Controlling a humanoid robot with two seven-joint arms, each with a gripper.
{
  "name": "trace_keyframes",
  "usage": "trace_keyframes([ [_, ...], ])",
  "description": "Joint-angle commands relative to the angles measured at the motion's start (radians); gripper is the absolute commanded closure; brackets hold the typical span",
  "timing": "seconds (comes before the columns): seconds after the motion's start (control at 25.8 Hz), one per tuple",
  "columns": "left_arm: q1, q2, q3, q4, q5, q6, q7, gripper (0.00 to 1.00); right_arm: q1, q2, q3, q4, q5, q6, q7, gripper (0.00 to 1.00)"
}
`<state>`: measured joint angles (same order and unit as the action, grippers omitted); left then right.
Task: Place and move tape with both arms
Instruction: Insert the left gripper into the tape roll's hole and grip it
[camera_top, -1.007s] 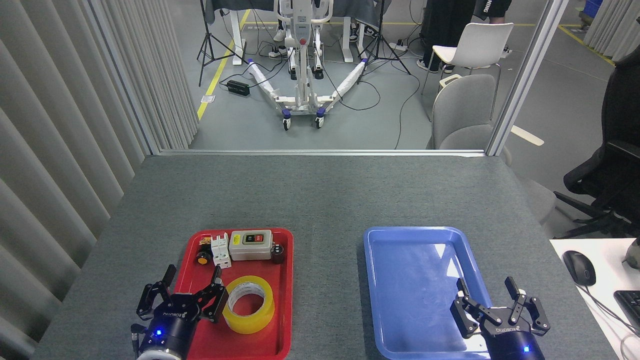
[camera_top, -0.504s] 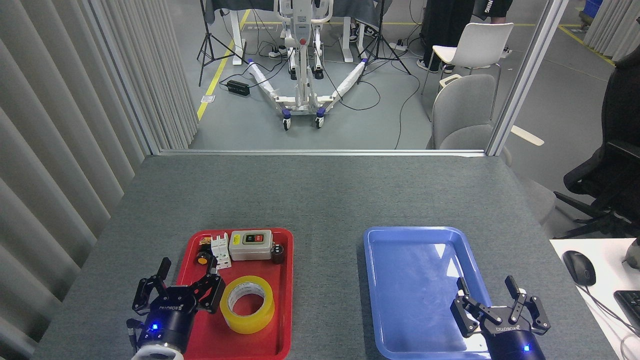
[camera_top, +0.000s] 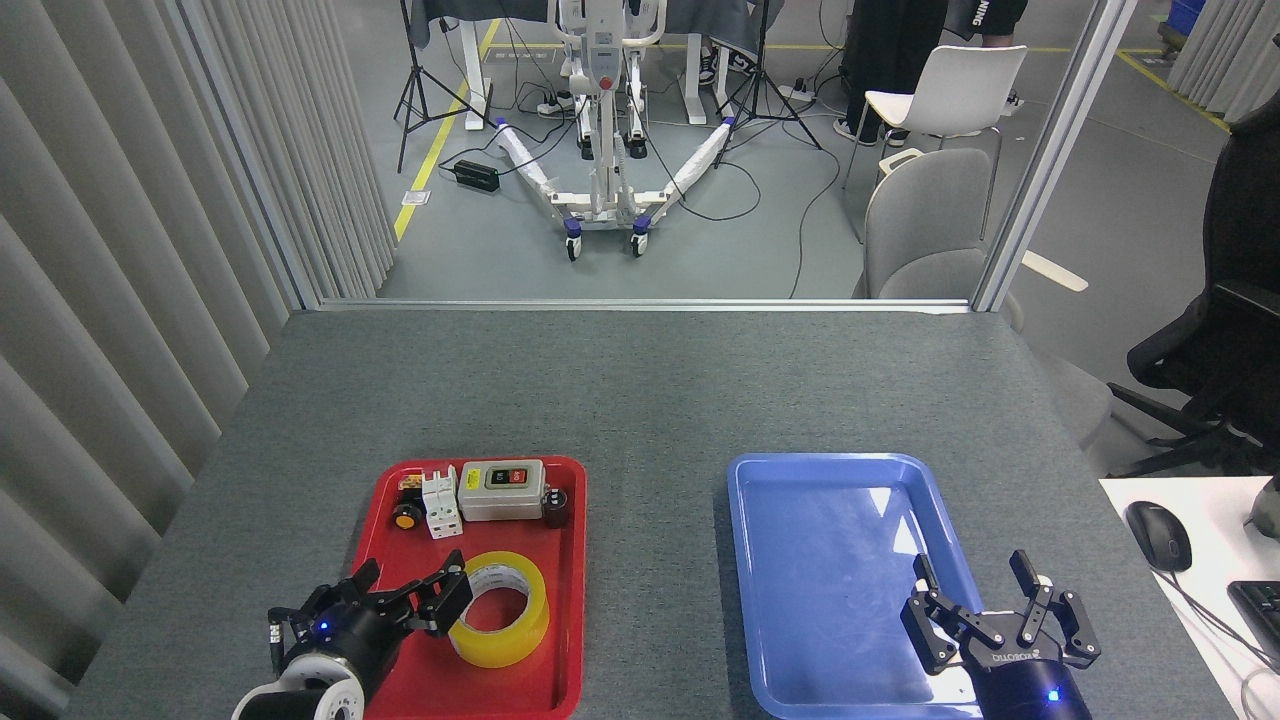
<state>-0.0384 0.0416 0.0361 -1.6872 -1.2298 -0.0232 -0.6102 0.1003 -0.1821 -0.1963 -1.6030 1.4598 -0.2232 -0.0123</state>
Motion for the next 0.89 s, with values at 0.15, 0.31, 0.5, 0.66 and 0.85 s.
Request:
trace_keyframes([
  [0.15,-0.069,-0.006,-0.004,-0.032,-0.014,0.003,-0.307,0.0,-0.001,0.003,0.003,0.001,0.001,0.002,0.0,0.0],
  [0.31,-0.117,-0.005,-0.018,-0.005,-0.106,0.002,-0.316,0.0,-0.001,0.004,0.002,0.0,0.001,0.002,0.0,0.0],
  [0.5,-0.144,-0.008,-0.082,0.061,-0.29,0.002,-0.316,0.0,-0.001,0.006,0.002,0.001,0.001,0.002,0.002,0.0],
  [0.66,-0.156,-0.008,-0.107,0.11,-0.343,0.0,-0.316,0.0,-0.001,0.004,0.002,0.005,0.001,0.002,0.002,0.0],
  [0.85,-0.156,-0.008,-0.108,0.119,-0.341,-0.008,-0.318,0.0,-0.001,0.004,0.002,0.005,0.001,0.002,0.002,0.0],
])
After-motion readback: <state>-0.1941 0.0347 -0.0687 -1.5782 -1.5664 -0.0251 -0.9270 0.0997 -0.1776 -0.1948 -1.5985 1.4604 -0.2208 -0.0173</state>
